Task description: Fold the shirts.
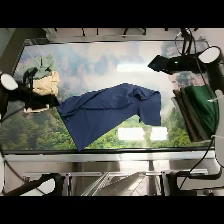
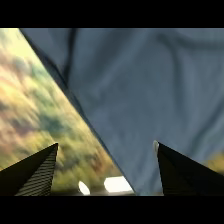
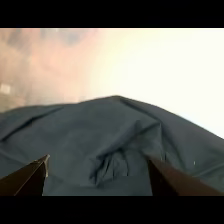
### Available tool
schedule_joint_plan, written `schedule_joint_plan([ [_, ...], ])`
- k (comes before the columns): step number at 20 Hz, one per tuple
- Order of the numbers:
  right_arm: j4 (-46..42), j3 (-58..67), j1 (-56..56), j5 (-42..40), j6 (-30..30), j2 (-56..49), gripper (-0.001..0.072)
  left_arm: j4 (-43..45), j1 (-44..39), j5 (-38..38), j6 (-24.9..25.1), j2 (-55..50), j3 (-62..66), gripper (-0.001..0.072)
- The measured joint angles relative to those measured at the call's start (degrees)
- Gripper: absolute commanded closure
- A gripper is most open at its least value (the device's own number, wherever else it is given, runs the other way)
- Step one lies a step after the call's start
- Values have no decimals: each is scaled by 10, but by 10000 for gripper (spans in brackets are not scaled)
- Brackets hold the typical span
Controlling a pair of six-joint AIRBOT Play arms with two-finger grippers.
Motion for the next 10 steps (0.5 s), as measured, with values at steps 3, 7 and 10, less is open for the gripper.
schedule_joint_plan([
  [3,13,1,-14,73,-8,26,6,-76,36,-1,-2,95,-184,36],
  [7,58,1,-14,98,-15,41,6,-161,70,37,15,139,-349,36],
  [10,89,1,-7,104,-16,44,7,-201,78,71,40,110,-398,36],
])
